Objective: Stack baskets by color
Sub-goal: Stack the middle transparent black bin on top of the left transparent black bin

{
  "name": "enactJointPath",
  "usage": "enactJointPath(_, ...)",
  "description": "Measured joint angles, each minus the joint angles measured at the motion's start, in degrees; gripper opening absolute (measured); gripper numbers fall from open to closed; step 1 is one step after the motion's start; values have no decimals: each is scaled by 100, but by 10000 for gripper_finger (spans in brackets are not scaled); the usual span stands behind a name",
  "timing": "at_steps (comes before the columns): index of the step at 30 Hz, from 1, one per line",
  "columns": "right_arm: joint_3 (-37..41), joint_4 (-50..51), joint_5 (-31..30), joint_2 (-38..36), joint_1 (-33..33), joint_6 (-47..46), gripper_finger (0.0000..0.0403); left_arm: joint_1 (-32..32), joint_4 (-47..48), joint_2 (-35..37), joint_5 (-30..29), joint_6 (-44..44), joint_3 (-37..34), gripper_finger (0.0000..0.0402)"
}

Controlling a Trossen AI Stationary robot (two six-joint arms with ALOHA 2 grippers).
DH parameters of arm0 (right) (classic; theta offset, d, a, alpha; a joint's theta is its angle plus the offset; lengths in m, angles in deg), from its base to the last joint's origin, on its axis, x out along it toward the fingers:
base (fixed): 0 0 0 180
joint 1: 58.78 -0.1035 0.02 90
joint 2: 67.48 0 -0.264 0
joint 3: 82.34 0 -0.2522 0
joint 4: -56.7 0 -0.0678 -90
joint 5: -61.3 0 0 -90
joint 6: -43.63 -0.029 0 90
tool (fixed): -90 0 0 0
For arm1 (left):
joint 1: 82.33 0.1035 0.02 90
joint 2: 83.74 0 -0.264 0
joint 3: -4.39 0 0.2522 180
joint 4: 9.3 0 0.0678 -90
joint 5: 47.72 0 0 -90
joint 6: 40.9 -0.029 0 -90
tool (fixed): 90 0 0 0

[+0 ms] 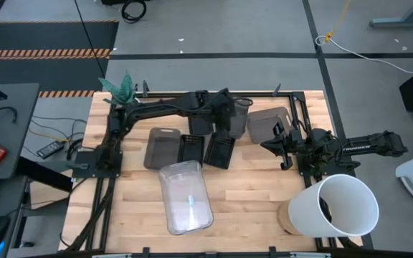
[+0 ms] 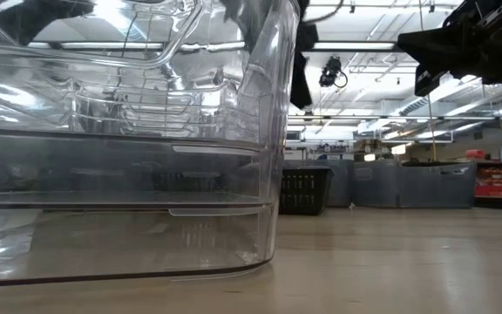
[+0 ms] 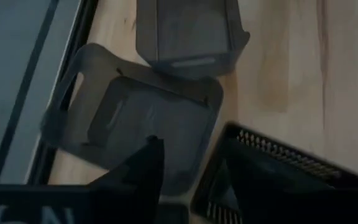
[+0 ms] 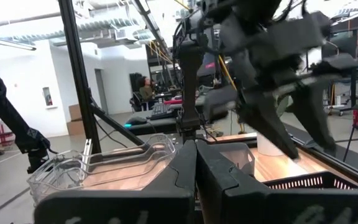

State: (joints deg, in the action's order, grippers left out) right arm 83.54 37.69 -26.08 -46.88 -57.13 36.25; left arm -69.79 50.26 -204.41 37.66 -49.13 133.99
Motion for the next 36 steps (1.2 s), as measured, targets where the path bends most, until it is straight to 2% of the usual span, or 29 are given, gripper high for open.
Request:
enactJointPath(6,0,-14,0,0,2,-1,10,34,-517,-435,7,203,-2,200)
enactJointPath(17,0,-25,1,2,0,-2,10,87,-1137,-839,-20,757,2,166)
enactJointPath(36,0,-18,0,1,1,-1,10,-17,-1000,-1121,159,-158,-2,160)
